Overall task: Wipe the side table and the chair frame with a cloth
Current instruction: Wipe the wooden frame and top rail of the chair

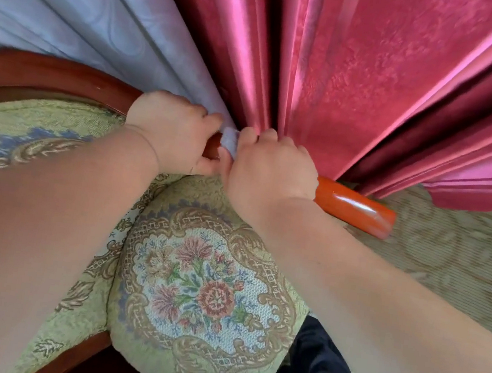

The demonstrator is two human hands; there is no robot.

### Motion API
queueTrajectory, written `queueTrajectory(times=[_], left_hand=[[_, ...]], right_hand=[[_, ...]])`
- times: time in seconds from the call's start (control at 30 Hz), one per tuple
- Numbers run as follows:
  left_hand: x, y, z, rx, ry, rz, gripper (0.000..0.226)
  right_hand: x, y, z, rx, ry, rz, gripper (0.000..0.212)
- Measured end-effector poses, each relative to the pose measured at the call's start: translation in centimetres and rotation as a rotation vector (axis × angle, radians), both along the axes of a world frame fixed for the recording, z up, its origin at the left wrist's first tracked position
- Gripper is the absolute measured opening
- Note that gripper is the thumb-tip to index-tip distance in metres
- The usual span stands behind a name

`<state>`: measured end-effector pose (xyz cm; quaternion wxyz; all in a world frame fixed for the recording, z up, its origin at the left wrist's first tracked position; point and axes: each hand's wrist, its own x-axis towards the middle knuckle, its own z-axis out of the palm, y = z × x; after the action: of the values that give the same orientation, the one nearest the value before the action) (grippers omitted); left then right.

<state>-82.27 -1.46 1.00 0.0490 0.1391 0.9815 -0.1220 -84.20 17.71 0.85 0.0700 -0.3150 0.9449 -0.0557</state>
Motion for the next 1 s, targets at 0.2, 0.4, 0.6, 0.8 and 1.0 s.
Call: queueTrajectory(times=[0.2, 0.4, 0.6, 0.8, 1.0], left_hand=[[-0.1, -0.2, 0.2, -0.019, 0.004, -0.001, 0.079], [0.0, 0.7, 1.2, -0.14, -0.057, 0.062, 0.085], [7.1, 6.1, 3.2, 0.343, -0.129, 0.591, 0.071], [17.8, 5.7, 8.9, 0.351, -0.401, 0.92, 0.061], [25.4, 1.7, 16.1, 0.285, -0.34, 1.142, 0.058]], right_hand=[[0.0, 6.1, -0.3, -0.109, 0.042, 0.08, 0.048], [-0.2, 14.6, -0.9, -0.089, -0.027, -0.003, 0.078], [0.2, 9.9, -0.6, 0.024, -0.01, 0.073, 0.066], [-0.1, 2.6, 3.2, 0.093, -0.203, 0.174, 0.05], [0.3, -3.0, 8.4, 0.209, -0.256, 0.289, 0.04]])
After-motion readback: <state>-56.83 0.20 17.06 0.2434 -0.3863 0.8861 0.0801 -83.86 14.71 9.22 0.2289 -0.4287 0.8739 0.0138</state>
